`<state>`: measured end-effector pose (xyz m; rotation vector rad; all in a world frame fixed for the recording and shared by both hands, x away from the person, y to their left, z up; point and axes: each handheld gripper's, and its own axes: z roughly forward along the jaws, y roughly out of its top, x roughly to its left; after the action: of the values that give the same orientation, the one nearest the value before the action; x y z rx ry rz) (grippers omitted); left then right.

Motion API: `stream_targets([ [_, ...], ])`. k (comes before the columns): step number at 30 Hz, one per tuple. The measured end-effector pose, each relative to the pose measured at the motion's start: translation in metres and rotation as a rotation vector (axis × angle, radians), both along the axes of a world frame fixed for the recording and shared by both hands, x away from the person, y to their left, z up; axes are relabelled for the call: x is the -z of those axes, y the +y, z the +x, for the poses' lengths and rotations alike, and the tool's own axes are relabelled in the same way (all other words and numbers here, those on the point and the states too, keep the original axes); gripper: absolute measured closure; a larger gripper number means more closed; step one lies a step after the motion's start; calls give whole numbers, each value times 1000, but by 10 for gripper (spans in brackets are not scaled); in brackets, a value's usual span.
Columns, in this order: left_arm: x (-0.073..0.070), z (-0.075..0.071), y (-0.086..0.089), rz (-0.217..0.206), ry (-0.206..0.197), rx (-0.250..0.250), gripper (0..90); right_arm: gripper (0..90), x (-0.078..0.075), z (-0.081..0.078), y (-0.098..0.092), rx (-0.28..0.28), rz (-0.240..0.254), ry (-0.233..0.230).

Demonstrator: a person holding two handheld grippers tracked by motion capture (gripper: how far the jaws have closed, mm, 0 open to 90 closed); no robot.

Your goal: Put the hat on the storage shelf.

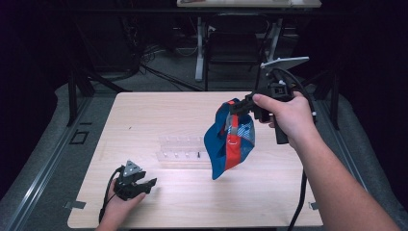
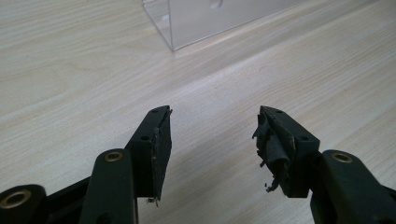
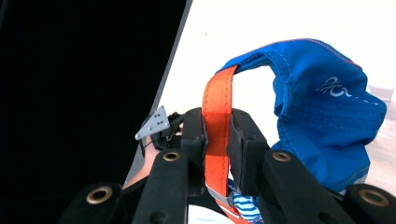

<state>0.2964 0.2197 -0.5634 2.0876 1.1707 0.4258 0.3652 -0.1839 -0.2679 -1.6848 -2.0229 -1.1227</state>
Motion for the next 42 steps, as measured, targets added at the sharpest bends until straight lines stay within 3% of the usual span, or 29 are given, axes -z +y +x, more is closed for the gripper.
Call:
stream_targets([
  [14, -1, 0, -1, -13, 0, 7, 469, 774, 0, 20, 12, 59, 43, -33],
  [25, -2, 1, 0, -20, 1, 14, 477, 774, 1, 34, 36, 58, 64, -46],
  [42, -3, 0, -1, -25, 1, 14, 484, 773, 11, 45, 37, 102, 40, -48],
])
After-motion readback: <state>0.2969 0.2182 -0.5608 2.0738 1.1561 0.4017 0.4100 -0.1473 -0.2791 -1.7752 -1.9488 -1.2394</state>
